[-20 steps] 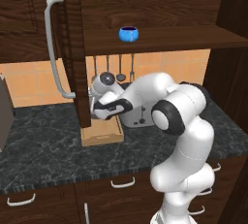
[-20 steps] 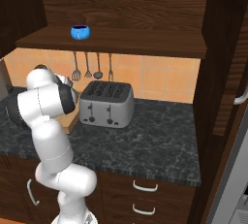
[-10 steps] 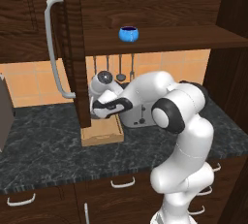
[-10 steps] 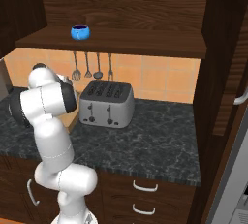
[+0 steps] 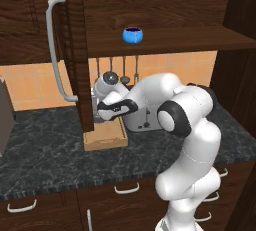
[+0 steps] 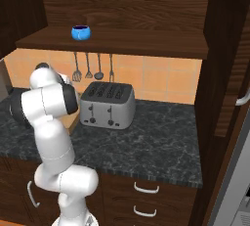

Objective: Pick the kettle from the counter and place it on the tray. Then pick the mug from the cabinet and place it on the tray. Then close the cabinet doors.

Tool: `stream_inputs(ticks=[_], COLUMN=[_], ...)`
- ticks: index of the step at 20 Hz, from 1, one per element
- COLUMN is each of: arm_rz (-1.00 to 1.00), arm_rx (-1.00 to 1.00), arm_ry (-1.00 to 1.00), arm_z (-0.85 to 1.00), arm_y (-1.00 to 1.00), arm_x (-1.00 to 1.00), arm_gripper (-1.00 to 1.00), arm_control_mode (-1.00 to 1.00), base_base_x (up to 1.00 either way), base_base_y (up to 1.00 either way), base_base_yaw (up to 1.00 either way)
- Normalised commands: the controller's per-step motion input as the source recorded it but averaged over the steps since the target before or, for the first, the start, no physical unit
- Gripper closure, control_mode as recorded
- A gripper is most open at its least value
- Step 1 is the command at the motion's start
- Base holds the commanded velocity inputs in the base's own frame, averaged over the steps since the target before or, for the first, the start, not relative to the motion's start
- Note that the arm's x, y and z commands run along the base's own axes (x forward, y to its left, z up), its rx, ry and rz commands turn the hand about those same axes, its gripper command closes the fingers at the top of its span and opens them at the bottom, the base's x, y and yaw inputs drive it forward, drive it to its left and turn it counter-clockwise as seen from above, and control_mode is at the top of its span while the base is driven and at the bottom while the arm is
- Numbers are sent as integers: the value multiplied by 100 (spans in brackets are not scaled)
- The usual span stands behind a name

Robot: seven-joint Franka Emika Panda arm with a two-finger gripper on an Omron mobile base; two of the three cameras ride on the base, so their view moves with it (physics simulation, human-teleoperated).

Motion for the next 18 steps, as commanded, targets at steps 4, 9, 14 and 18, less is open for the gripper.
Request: stream_inputs(ticks=[4, 9, 14, 18], arm_rz=[0, 0, 0, 0], arm_rx=[-6, -3, 0, 3], arm_ry=[-14, -22, 2, 4], arm_z=[4, 17, 10, 23], arm_y=[-10, 0, 0, -1], arm_x=[1, -6, -54, -58], arm_gripper=[-100, -100, -100, -100], arm_control_mode=[-100, -100, -100, -100], base_base_x=[0, 0, 0, 0], base_base_y=[0, 0, 0, 0], base_base_yaw=[0, 0, 0, 0])
